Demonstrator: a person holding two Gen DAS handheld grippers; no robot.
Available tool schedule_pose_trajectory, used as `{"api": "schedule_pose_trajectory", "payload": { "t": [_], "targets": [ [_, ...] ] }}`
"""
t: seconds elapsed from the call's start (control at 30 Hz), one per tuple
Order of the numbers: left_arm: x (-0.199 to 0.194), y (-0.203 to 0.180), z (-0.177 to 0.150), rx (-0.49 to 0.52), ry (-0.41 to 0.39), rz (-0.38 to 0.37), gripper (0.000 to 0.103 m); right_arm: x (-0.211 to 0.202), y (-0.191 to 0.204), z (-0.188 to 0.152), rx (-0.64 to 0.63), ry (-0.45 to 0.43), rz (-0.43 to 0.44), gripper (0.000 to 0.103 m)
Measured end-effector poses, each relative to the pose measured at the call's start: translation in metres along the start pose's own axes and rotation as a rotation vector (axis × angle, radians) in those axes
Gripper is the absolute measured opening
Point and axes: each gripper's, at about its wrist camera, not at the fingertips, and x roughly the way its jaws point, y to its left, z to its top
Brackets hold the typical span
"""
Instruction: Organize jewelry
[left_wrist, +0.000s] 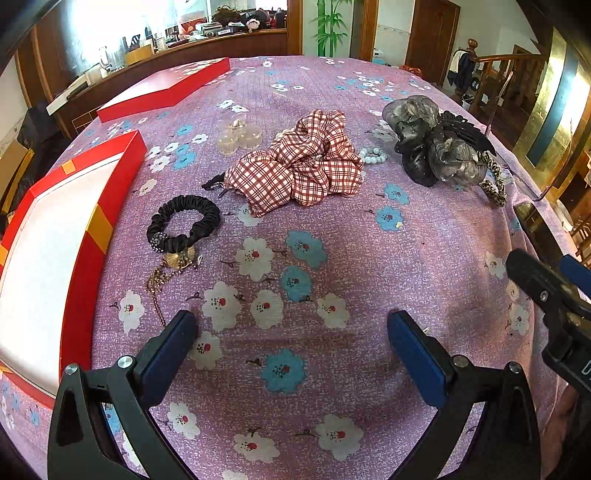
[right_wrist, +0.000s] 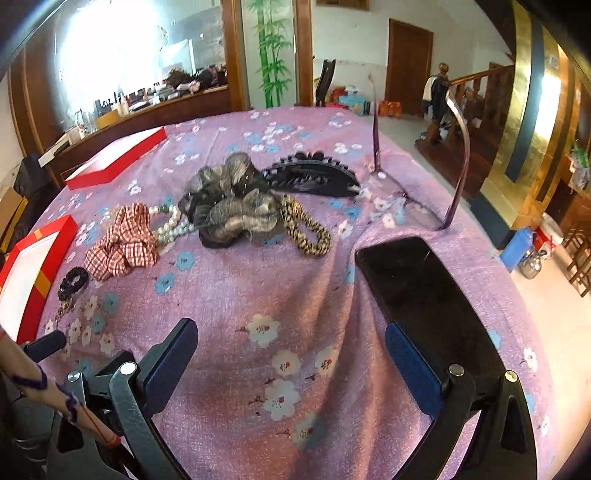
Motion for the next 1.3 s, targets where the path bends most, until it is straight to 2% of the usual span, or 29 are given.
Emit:
{"api": "schedule_pose_trajectory", "payload": {
  "t": [0.13,0.3,0.37,0.43,0.53,0.7,0.9,1.3],
  "targets": [
    [0.0,0.0,0.0,0.0,0.0,0.0,0.103,-0.015,0.006,-0.005,-0.042,-0.092,-0.021,0.103],
    [-0.001,0.004,-0.002,0.001,-0.007,0.006,0.103,-0.021,0.0,-0.006,-0.012,-0.127,0.009,0.103],
    [-0.011,0.011,-0.005,-0.011,-0.064,0.016,0.103,-0.024,-0.003,-0.005,0.01,-0.145,0.012,0.103],
    [-0.031,0.022,-0.011,-0.062,-0.164,0.002,0.103,-0.026,-0.004,-0.006,0.019,-0.158,0.023,0.103],
    [-0.053,0.031,-0.022,-0.093,-0.273,-0.009,0.103,-0.028,-0.004,-0.006,0.02,-0.167,0.027,0.103],
    [-0.079,0.046,-0.033,-0.153,-0.388,-0.015,0.103,-0.028,-0.005,-0.005,0.022,-0.167,0.031,0.103],
    [-0.08,0.063,-0.031,-0.19,-0.383,0.008,0.103,-0.029,-0.004,-0.005,0.021,-0.171,0.034,0.103],
    [-0.077,0.058,-0.03,-0.165,-0.375,0.03,0.103,-0.027,-0.003,-0.006,0.013,-0.163,0.036,0.103]
  ]
}}
